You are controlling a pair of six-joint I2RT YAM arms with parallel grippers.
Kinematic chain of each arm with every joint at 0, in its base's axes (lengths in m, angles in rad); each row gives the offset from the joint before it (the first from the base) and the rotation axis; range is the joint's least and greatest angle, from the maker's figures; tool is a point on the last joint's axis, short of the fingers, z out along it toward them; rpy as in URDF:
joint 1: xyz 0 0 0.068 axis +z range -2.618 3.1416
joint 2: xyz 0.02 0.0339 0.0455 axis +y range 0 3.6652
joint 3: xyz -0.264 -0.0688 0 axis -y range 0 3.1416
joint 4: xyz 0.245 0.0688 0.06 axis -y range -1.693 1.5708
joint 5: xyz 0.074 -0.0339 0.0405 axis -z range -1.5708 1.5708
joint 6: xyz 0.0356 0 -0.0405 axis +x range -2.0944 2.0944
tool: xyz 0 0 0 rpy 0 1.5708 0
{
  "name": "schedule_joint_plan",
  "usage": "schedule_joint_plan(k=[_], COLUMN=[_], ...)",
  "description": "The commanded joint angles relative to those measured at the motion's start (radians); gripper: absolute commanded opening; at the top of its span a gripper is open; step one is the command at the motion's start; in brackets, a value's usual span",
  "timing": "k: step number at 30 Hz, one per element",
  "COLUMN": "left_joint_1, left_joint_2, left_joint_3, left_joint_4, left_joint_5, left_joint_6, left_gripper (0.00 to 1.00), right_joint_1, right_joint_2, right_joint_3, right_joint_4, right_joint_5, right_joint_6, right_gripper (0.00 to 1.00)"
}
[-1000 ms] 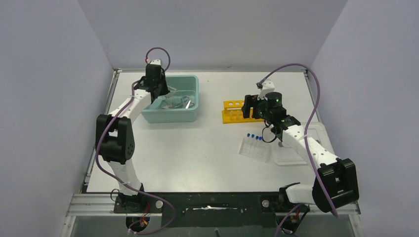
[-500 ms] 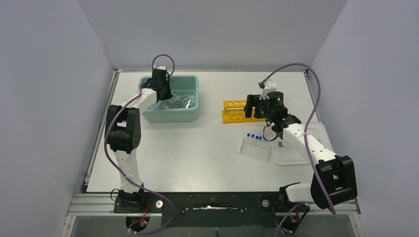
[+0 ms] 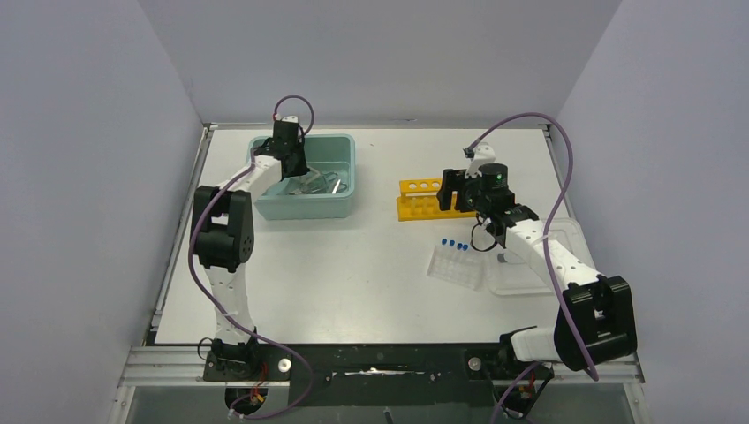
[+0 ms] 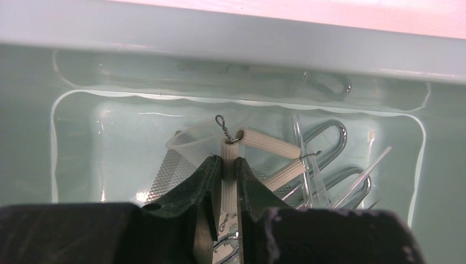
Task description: Organize the chemistry lab equipment
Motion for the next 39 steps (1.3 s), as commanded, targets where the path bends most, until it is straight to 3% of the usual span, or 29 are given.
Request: schedule_joint_plan(k=[1, 3, 17, 39], left_joint_1=[0.004, 0.005, -0.001, -0.127], left_joint_2=[0.020, 0.020, -0.031, -0.284], left_joint_3=[0.055, 0.056, 0.027, -0.034], left_joint_4=[0.004, 0.004, 0.028, 0.130], left_joint_5=[-0.004, -0.004, -0.003, -0.014], left_joint_6=[0.015, 0.015, 0.018, 0.036], left_gripper=[0.00, 0.00, 0.25, 0.31], right_joint_1=[-0.009, -0.012, -0.015, -0.069], right_joint_2=[-0.003, -0.005, -0.013, -0.094], right_joint_3=[0.009, 0.008, 0.007, -0.017], right_joint_4=[0.056, 0.056, 0.050, 0.044], right_joint_5=[-0.008, -0.007, -0.005, 0.138], right_joint_6=[-0.008, -0.007, -0.004, 0.132], right_gripper=[0.76, 0.76, 0.76, 0.76])
